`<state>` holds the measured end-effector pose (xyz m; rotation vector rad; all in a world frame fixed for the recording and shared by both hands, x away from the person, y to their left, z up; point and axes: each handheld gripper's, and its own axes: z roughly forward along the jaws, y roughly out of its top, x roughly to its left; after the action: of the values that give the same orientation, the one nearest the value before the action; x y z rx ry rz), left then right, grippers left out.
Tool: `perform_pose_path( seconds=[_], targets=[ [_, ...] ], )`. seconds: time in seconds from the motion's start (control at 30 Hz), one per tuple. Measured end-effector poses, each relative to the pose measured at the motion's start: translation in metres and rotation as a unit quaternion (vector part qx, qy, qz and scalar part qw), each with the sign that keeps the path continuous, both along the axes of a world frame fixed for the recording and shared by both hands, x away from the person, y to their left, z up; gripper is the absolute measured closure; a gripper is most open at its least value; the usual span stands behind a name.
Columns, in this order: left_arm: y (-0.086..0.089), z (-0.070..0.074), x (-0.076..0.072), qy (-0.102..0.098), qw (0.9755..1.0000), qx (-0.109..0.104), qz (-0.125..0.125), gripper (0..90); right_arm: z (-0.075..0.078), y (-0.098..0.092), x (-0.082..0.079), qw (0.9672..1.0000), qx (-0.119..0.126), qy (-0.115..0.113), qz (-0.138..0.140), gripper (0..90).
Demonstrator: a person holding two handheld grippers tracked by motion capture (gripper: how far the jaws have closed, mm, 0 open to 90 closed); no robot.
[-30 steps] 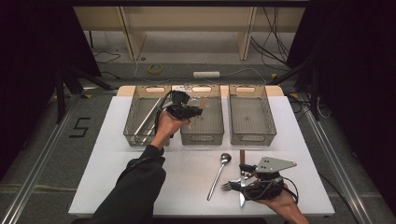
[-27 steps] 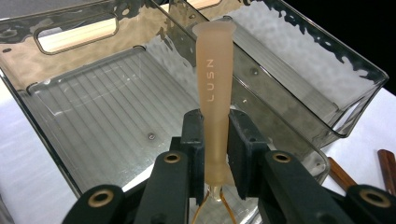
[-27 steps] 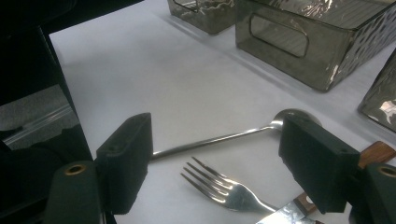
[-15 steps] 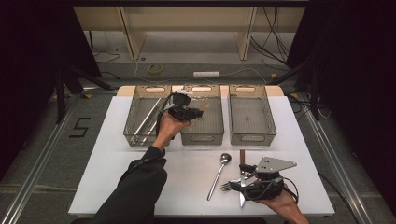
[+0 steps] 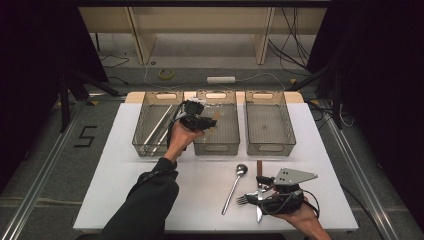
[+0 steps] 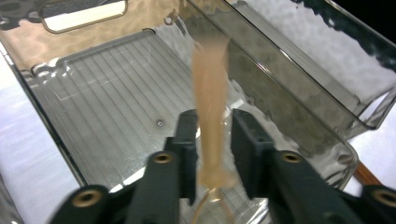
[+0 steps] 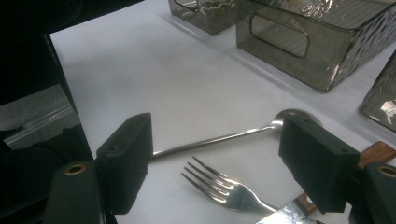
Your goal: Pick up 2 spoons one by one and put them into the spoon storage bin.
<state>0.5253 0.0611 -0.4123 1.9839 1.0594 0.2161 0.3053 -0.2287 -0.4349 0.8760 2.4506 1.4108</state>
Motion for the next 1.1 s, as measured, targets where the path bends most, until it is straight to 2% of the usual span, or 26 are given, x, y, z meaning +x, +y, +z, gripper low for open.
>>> perform_pose_path(
  seconds=[0.1,0.23,0.27,0.37,0.53,0.77,1.03,1.1],
  targets=[
    [-0.001,0.001,-0.005,0.003,0.9998,0.017,-0.003,58.8,0.0,0.0,0.0,1.0,0.0,0.0,0.0,26.9],
    [0.0,0.003,-0.019,0.004,0.9996,0.026,-0.006,48.2,0.0,-0.001,0.0,1.0,0.003,-0.002,-0.003,26.9],
    [0.0,0.003,-0.025,0.0,0.9997,0.023,-0.009,46.9,0.001,-0.001,0.0,1.0,0.004,-0.003,-0.005,26.9],
    [0.003,0.004,-0.043,-0.008,0.9994,0.029,-0.017,44.3,0.002,-0.003,0.0,0.9999,0.006,-0.005,-0.012,26.9],
    [0.007,0.003,-0.069,-0.009,0.9989,0.039,-0.027,40.7,0.002,-0.004,0.001,0.9997,0.007,-0.007,-0.023,26.9],
    [0.005,-0.002,-0.094,-0.008,0.9984,0.043,-0.035,35.7,0.002,-0.005,0.002,0.9995,0.007,-0.008,-0.03,26.9],
    [-0.003,-0.007,-0.118,-0.007,0.9968,0.065,-0.046,30.4,0.003,-0.006,0.002,0.9991,0.008,-0.01,-0.039,26.9],
    [-0.003,-0.009,-0.122,-0.001,0.997,0.06,-0.049,30.0,0.003,-0.006,0.002,0.999,0.008,-0.011,-0.042,26.9]
  ],
)
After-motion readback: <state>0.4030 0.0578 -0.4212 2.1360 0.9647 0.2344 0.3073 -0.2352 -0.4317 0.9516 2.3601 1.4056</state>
